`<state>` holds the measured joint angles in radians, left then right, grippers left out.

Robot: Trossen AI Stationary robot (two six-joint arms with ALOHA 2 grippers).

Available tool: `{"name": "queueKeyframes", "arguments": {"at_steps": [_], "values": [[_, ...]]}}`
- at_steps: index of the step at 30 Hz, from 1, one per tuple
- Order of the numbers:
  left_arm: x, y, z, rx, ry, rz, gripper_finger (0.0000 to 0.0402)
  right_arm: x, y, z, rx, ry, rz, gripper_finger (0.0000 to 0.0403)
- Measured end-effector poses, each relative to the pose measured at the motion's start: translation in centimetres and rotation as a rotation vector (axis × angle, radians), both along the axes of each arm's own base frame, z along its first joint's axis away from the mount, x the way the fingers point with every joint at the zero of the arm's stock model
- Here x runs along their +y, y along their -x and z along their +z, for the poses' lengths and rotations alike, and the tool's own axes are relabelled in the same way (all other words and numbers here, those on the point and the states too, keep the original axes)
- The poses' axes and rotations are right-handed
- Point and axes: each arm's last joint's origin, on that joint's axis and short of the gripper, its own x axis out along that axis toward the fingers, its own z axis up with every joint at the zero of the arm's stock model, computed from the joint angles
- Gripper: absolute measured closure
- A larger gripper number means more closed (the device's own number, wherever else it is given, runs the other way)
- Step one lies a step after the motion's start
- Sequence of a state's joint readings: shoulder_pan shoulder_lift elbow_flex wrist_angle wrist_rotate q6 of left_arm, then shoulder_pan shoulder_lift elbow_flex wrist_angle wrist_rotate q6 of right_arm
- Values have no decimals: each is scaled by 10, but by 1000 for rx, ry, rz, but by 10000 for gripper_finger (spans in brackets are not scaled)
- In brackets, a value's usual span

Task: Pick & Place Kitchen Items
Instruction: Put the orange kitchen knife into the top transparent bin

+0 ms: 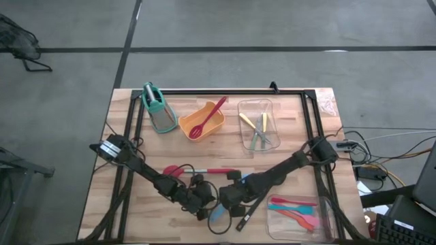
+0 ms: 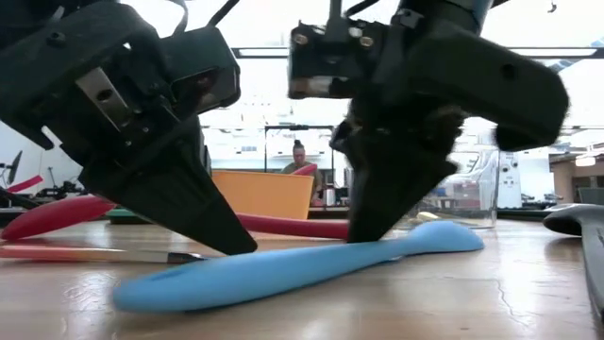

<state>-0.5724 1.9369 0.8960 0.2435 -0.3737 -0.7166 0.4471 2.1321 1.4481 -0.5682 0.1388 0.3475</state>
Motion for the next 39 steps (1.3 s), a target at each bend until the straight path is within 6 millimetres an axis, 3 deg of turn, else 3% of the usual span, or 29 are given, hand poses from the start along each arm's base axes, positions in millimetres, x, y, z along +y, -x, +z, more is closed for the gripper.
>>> {"name": "queueKeyframes", "arguments": {"at_steps": [9, 18, 29, 39], "values": [[4, 7, -8, 35, 12, 27, 395, 4, 24, 10, 142, 43, -9, 394], [-2, 21, -16, 105, 38, 2, 395, 3, 25, 11, 94, 144, -38, 394], [-26, 36, -17, 245, 200, -303, 393, 4, 11, 30, -50, 252, -74, 394], [-33, 40, -15, 238, 237, -349, 389, 14, -11, 46, -278, 223, 9, 394]]}}
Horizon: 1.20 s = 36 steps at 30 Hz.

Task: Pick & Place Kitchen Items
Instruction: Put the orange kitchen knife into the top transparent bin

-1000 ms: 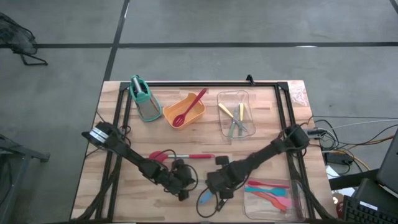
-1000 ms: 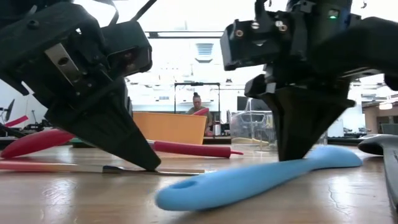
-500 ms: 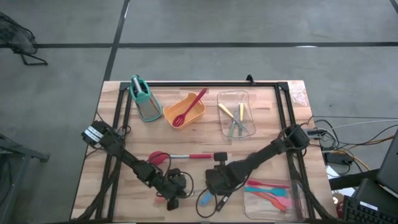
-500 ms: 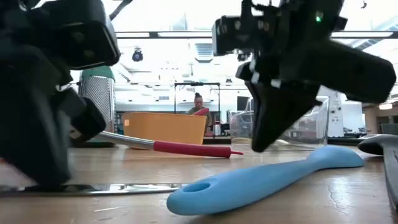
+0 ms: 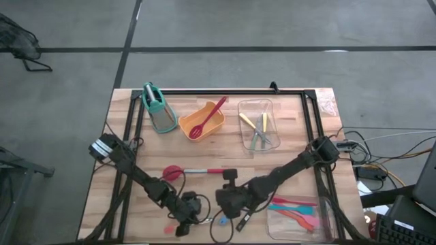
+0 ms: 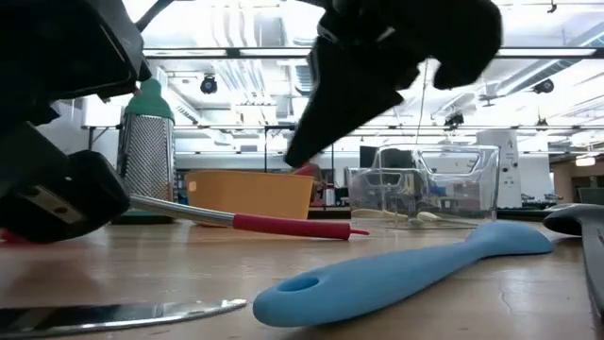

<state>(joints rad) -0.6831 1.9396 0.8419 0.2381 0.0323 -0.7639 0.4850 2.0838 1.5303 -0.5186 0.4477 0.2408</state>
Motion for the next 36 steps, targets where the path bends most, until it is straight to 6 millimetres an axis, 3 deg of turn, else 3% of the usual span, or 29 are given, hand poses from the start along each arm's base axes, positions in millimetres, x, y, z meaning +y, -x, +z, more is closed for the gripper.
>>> {"name": "queueKeyframes", "arguments": {"at_steps": [5, 10, 15, 23, 31, 36], "values": [[-6, 1, 3, -26, 39, -22, 395, 1, -2, 1, -20, 3, 22, 394], [-10, -7, 21, -219, 50, 14, 395, 1, -2, 1, -21, 3, 22, 394], [-10, -5, 33, -297, 5, 25, 384, 1, -2, 2, -23, 1, 22, 394], [-12, -1, 46, -337, -2, 53, 395, 2, -2, 1, -22, 0, 23, 394], [-23, 22, 52, -206, 17, -15, 397, 2, -2, 1, -23, -2, 21, 394], [-25, 45, 66, -165, -47, 68, 395, 2, -2, 1, -23, -2, 21, 394]]}}
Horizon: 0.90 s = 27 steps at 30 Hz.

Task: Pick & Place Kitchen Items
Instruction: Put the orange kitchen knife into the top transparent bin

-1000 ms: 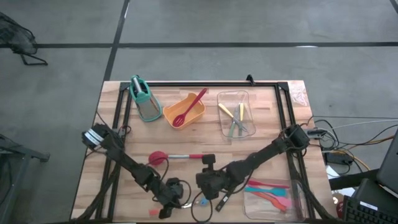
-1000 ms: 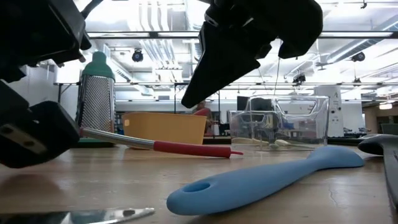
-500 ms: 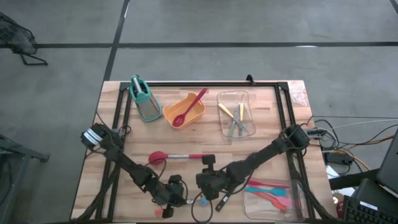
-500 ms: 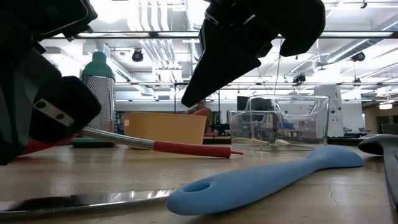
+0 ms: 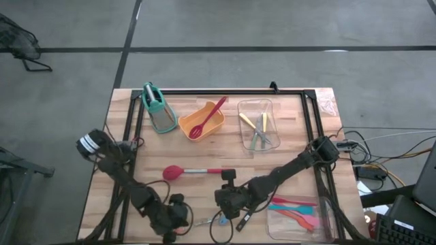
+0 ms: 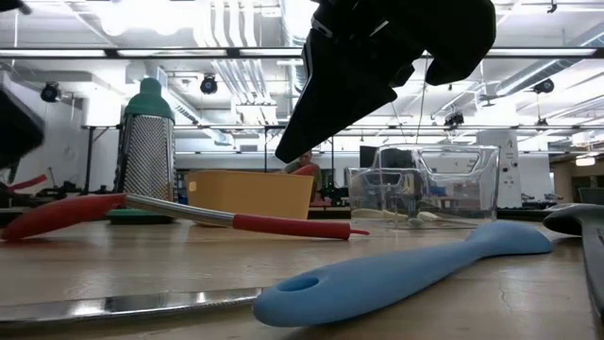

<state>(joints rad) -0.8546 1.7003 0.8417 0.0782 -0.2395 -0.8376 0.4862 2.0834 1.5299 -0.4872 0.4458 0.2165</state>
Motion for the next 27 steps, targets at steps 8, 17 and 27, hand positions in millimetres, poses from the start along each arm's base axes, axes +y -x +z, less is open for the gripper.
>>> {"name": "queueKeyframes", "arguments": {"at_steps": [8, 17, 27], "values": [[-2, 25, -4, 68, -55, 146, 396, 0, 0, 0, 0, 0, 0, 394], [-8, 34, -10, 82, -36, 190, 394, 0, 0, 0, 0, 0, 0, 394], [-10, 37, -10, 56, -21, 251, 395, 0, 0, 0, 0, 0, 0, 394]]}}
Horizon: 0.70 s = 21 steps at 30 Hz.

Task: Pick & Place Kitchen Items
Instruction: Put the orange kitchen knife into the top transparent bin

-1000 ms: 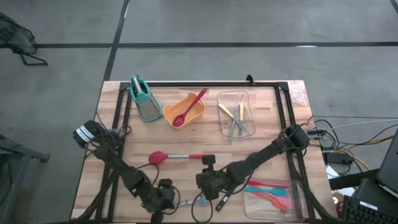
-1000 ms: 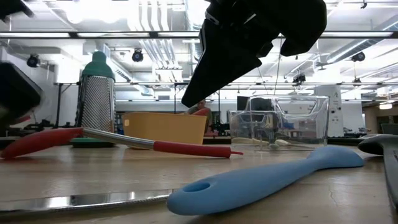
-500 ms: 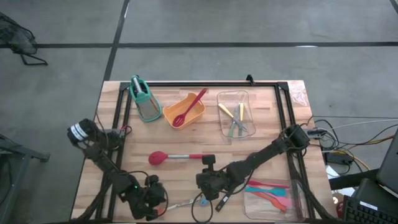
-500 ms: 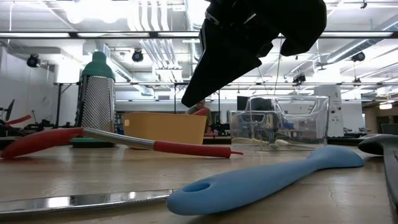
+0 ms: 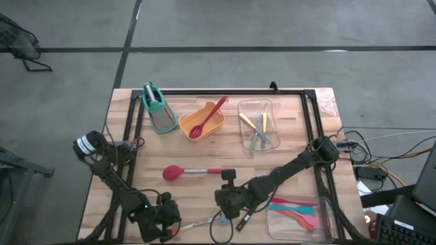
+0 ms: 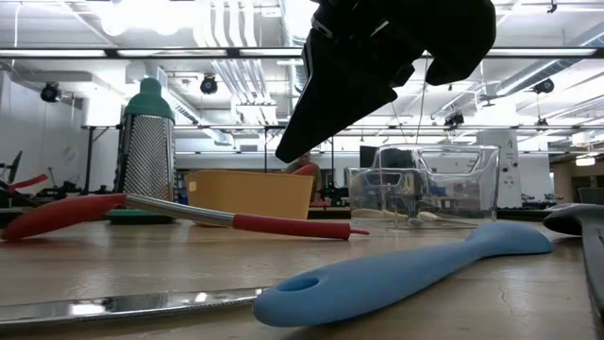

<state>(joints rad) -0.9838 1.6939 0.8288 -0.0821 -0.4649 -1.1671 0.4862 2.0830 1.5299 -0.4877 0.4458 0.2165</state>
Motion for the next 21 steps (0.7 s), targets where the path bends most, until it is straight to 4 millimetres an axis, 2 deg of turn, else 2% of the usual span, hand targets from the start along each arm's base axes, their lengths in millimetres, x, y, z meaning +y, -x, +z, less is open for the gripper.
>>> {"name": "queueKeyframes", "arguments": {"at_steps": [15, 21], "values": [[-13, 7, -15, 89, 107, 31, 399, 0, 0, 0, -1, -1, 0, 394], [-22, 9, -15, 81, 172, -24, 393, 0, 0, 0, -2, -1, 0, 394]]}}
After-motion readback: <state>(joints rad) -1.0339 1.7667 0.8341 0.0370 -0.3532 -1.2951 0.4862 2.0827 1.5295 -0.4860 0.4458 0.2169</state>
